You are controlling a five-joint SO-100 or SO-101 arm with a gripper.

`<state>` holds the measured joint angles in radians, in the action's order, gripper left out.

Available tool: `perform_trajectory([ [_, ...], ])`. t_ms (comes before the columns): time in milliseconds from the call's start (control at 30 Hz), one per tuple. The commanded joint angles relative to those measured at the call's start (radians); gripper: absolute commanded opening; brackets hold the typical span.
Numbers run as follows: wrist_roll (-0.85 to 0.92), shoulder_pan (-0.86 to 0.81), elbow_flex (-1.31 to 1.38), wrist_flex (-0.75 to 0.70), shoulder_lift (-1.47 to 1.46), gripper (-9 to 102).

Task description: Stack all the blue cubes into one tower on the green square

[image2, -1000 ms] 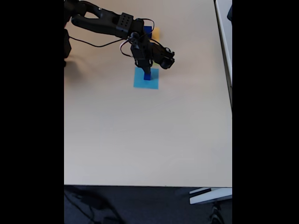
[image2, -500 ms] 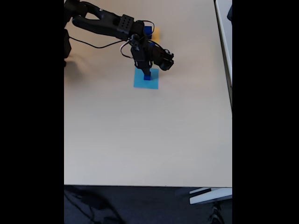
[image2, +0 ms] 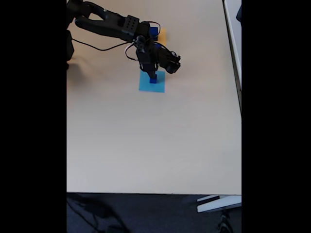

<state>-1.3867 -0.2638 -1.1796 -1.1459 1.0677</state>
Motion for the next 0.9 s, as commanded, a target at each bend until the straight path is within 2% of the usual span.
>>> perform_trajectory([
  [0, -0.008, 0.003, 0.003, 0.017, 0.034, 5],
  [867, 0.023, 0.032, 0.067, 0.012, 0.075, 10],
])
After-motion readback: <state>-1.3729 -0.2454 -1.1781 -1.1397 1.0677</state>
